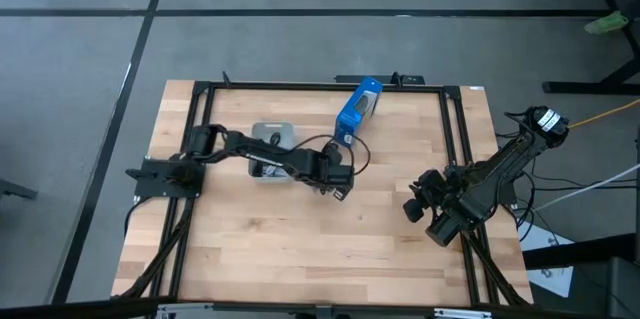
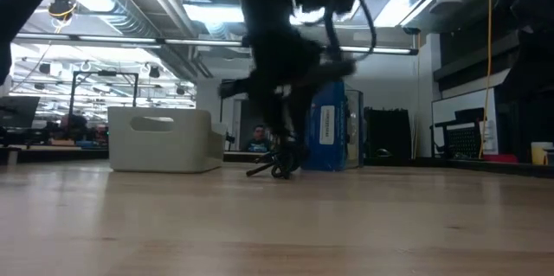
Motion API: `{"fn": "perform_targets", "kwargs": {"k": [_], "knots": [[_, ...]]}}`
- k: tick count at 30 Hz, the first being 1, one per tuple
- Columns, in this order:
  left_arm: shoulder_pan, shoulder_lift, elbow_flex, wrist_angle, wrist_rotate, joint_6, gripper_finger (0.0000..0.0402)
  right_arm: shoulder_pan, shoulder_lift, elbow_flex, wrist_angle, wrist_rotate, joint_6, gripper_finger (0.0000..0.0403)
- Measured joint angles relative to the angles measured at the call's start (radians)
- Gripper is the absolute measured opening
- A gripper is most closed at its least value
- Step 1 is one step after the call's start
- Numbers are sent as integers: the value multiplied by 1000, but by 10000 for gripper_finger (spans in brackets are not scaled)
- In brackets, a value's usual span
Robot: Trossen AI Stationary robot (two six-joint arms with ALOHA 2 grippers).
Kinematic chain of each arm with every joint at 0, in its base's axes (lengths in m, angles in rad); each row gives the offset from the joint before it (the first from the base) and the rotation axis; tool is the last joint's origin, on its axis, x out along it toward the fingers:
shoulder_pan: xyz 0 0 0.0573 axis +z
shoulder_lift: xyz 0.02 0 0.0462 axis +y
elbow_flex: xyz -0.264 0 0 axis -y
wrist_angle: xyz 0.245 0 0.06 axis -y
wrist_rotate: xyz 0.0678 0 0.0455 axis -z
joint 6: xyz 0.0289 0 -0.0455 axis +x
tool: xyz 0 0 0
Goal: Pick and place USB-C Cables
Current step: Put the black charger cable into the white bin
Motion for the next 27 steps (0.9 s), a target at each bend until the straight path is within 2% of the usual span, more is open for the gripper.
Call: {"fn": "perform_targets", "kwargs": {"k": [11, 18, 23, 27], "knots": [[1, 68, 2, 15, 19, -52, 99, 0, 2, 0, 2, 15, 0, 70], [-11, 68, 1, 55, 195, -57, 99, 0, 2, 0, 2, 15, 0, 70], [-56, 68, 1, 54, 231, -57, 97, 0, 2, 0, 2, 15, 0, 70], [-105, 68, 1, 52, 248, -55, 75, 0, 2, 0, 2, 15, 0, 70]]}}
